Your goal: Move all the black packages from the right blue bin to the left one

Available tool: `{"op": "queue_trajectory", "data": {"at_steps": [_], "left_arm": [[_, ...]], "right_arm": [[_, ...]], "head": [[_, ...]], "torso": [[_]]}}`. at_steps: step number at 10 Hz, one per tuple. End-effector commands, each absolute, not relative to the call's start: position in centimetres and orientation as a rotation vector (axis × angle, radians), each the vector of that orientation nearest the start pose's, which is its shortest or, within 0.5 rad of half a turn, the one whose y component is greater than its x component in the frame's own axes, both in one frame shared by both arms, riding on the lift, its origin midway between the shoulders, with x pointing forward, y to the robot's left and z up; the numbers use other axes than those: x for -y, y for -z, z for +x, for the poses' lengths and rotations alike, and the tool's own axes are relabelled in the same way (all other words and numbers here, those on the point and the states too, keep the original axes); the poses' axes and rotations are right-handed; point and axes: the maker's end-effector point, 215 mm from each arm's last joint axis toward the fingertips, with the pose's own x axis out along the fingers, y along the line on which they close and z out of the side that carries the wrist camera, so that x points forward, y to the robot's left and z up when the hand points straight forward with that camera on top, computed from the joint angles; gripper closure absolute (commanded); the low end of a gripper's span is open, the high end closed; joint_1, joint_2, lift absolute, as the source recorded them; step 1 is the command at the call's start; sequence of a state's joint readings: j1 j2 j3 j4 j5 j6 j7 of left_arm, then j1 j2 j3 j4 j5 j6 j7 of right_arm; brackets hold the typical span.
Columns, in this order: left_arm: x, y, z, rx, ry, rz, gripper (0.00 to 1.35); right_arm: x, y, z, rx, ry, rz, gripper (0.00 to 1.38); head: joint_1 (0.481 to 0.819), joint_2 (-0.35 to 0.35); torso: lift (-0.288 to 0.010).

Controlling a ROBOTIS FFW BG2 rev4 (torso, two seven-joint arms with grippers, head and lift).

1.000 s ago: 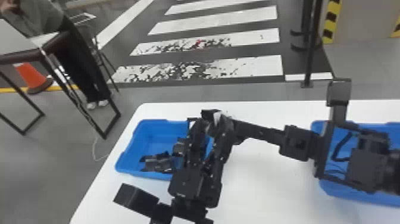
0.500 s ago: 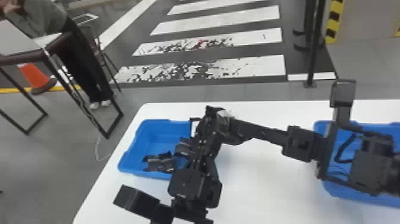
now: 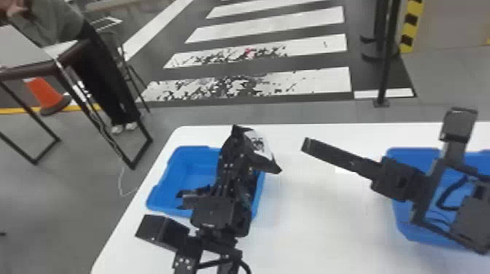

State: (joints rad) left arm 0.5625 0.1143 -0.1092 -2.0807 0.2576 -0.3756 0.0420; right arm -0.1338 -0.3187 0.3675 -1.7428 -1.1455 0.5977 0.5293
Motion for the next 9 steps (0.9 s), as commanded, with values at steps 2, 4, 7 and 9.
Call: {"op": "queue_trajectory", "data": {"at_steps": [2, 4, 7, 9], "left_arm": [[-24.6, 28.2, 45.9, 0.254, -0.012, 0.007, 1.21], [-30.8, 32.1, 48.9, 0.175, -0.153, 0.350, 1.21], [-37.5, 34.8, 49.6, 0.082, -0.270, 0.590, 1.21], [-35.8, 32.4, 47.7, 0.206, -0.248, 0.458, 0.33]], "right_arm": [[2.6, 28.7, 47.9, -0.308, -1.000, 0.750, 0.16], [4.0, 29.8, 47.9, -0.302, -0.958, 0.744, 0.16], [5.3, 30.4, 48.0, -0.287, -0.922, 0.720, 0.16], [7.9, 31.1, 48.4, -0.264, -0.861, 0.649, 0.16]], "head": [[0.695, 0.296], [0.695, 0.266], [0.695, 0.323], [0.695, 0.349]], "torso": [[-0.132], [-0.132], [-0.132], [-0.132]]}}
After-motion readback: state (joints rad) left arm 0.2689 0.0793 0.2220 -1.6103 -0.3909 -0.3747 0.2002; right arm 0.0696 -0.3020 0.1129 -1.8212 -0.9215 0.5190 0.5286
